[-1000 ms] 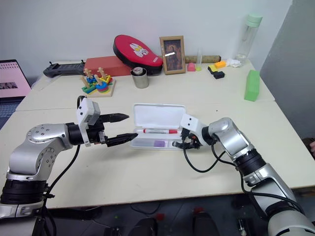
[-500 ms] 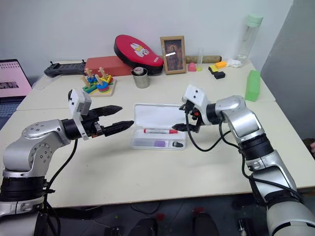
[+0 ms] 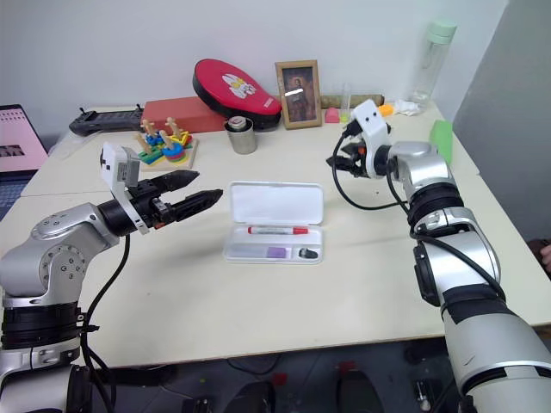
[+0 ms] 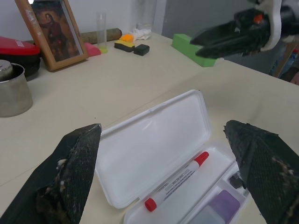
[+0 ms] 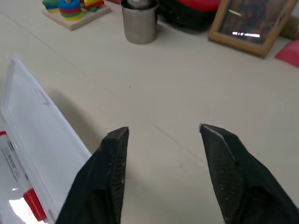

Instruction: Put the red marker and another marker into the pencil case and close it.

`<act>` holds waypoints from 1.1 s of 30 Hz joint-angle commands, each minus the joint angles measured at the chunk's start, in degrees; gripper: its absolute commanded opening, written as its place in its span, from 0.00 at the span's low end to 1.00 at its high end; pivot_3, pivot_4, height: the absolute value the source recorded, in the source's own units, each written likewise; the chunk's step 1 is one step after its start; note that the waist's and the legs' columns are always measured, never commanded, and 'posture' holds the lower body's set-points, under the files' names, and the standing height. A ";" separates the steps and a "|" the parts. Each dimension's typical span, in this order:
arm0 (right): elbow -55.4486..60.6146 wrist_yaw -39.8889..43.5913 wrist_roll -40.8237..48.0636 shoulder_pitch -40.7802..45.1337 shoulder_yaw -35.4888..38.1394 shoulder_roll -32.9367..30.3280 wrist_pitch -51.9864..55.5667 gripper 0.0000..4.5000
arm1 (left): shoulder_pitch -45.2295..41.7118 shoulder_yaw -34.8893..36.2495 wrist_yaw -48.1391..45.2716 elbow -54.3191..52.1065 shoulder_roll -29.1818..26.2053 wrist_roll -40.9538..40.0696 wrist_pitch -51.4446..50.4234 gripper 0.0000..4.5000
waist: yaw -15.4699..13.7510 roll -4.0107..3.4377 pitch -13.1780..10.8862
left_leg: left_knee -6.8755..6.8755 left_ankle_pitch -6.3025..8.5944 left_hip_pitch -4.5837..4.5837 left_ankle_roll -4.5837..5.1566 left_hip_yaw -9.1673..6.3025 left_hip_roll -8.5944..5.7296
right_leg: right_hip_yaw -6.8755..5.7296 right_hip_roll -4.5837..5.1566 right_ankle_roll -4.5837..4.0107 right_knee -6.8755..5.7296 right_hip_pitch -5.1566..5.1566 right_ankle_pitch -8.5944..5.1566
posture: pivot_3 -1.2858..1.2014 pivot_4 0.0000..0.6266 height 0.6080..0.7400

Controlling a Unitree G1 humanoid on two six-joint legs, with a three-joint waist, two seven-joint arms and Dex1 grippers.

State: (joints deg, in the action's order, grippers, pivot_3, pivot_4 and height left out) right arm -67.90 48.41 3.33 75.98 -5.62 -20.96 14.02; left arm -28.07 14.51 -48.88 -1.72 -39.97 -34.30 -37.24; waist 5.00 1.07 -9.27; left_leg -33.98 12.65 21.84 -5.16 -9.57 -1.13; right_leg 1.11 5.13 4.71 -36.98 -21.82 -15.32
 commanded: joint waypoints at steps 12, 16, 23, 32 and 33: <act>-6.56 -2.01 -6.71 0.30 0.28 4.90 -4.91 0.01 | 1.36 1.30 1.55 -4.14 0.37 -3.00 -0.30 1.00 | 0.23 0.00 0.00 | -0.03 -0.01 -0.06 -0.01 0.02 0.00 | 0.03 -0.01 0.00 -0.07 0.02 0.00 | 0.52 0.24 1.00; -6.50 0.07 -7.33 0.01 0.36 5.90 -4.97 0.01 | 2.27 1.40 1.92 -5.18 0.39 -3.15 -0.45 1.00 | 0.20 0.00 0.00 | -0.02 -0.01 -0.05 -0.01 0.02 0.00 | 0.04 -0.01 0.00 -0.05 0.02 0.00 | 0.52 0.24 1.00; -4.97 8.67 -6.01 0.04 1.09 5.76 -6.37 0.01 | 2.76 1.37 2.42 -5.77 0.25 -3.36 -0.68 1.00 | 0.21 0.00 0.00 | -0.04 -0.01 -0.07 0.00 0.02 0.00 | 0.03 -0.01 0.00 -0.09 0.03 0.00 | 0.52 0.24 1.00; -0.05 21.54 -6.38 -1.37 -0.54 4.97 -9.35 0.01 | 1.80 0.74 1.82 -4.77 0.00 -3.20 -0.52 1.00 | 0.29 0.00 0.00 | -0.03 -0.01 -0.07 -0.01 0.02 0.01 | 0.03 -0.01 0.00 -0.07 0.03 0.00 | 0.52 0.24 1.00; 1.19 22.75 -6.83 -2.00 -1.31 5.05 -9.91 0.01 | 1.80 0.67 1.31 -4.73 -0.34 -3.37 -0.79 1.00 | 0.26 0.00 0.00 | -0.03 -0.01 -0.07 -0.01 0.02 0.01 | 0.03 -0.01 0.00 -0.07 0.03 0.00 | 0.52 0.24 1.00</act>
State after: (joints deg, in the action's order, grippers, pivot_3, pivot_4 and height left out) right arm -70.20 68.52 -3.41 74.54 -6.02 -15.65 5.85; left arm -25.16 14.52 -46.92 -5.13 -39.34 -36.95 -38.26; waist 5.26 1.07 -9.27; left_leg -34.01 12.63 21.77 -5.17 -9.56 -1.12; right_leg 1.14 5.13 4.71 -37.05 -21.79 -15.32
